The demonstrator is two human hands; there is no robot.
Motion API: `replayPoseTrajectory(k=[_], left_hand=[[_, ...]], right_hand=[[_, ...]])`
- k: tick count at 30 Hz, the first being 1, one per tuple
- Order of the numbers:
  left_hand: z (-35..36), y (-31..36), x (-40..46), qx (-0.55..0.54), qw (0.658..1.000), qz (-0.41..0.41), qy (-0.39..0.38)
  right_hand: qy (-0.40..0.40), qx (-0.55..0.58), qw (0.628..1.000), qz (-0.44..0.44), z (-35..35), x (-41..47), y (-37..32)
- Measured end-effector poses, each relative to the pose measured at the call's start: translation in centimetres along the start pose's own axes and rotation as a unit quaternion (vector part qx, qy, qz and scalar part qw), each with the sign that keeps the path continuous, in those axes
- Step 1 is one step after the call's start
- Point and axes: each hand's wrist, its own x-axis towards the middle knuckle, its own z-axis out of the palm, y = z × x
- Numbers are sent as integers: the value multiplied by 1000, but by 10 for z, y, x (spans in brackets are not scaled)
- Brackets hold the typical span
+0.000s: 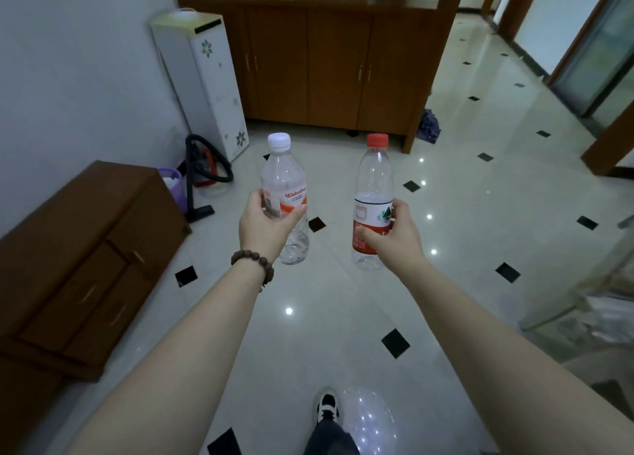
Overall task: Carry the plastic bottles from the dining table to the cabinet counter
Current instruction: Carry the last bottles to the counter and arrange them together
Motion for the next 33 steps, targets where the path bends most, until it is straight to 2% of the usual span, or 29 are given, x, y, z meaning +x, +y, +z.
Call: replayPoseTrajectory(k=[9, 16, 23, 33], left_hand=[[51, 18, 151, -4, 1000, -8, -2], [74, 6, 257, 0, 1000, -18, 5], [87, -20, 396, 2, 1000, -16, 1], [90, -23, 611, 4, 999, -21, -27]], right_hand=[[-13, -7, 1000, 2, 25, 159, -20], [-22, 0, 1000, 9, 61, 262, -26], [-22, -7, 1000, 14, 120, 391, -35], [2, -13, 1000, 11, 213, 583, -88]])
